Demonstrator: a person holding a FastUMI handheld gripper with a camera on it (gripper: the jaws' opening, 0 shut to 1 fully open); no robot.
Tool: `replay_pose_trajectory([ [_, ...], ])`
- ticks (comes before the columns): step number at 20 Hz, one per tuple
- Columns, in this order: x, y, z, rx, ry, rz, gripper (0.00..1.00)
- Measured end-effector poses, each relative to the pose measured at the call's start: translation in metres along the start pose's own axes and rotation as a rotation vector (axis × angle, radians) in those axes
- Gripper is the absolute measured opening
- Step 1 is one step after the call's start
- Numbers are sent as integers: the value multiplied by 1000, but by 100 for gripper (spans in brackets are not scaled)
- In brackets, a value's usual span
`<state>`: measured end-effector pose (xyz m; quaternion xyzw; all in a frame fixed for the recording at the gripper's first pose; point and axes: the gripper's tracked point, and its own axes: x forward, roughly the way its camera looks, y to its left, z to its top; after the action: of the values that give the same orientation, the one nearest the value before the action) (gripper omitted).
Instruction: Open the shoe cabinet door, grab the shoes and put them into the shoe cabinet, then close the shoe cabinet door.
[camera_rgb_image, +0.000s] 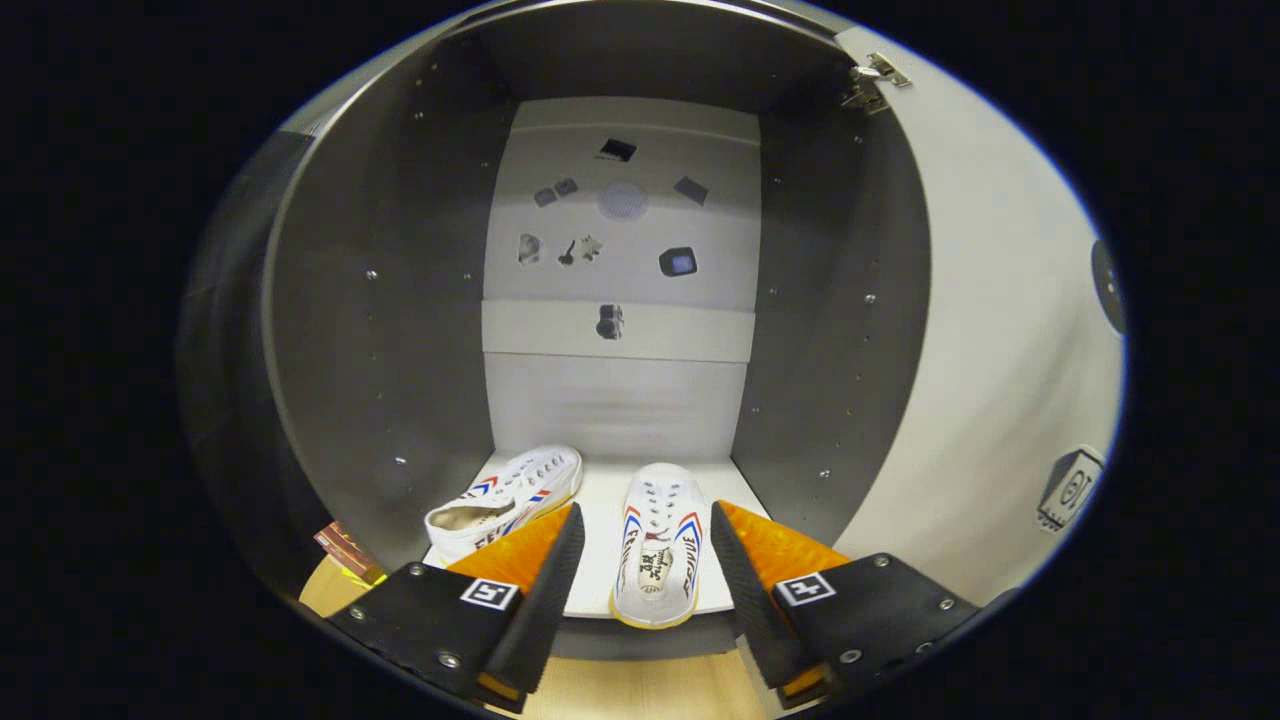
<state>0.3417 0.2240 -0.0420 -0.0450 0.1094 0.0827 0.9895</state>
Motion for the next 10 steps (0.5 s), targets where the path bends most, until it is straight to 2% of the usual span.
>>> replay_pose_trajectory([
  [3,-45,-1,12,30,-42,7,88],
  [4,-60,-1,13,33,-50,9,93],
  [10,-159,-17,6,38,-92,8,94],
])
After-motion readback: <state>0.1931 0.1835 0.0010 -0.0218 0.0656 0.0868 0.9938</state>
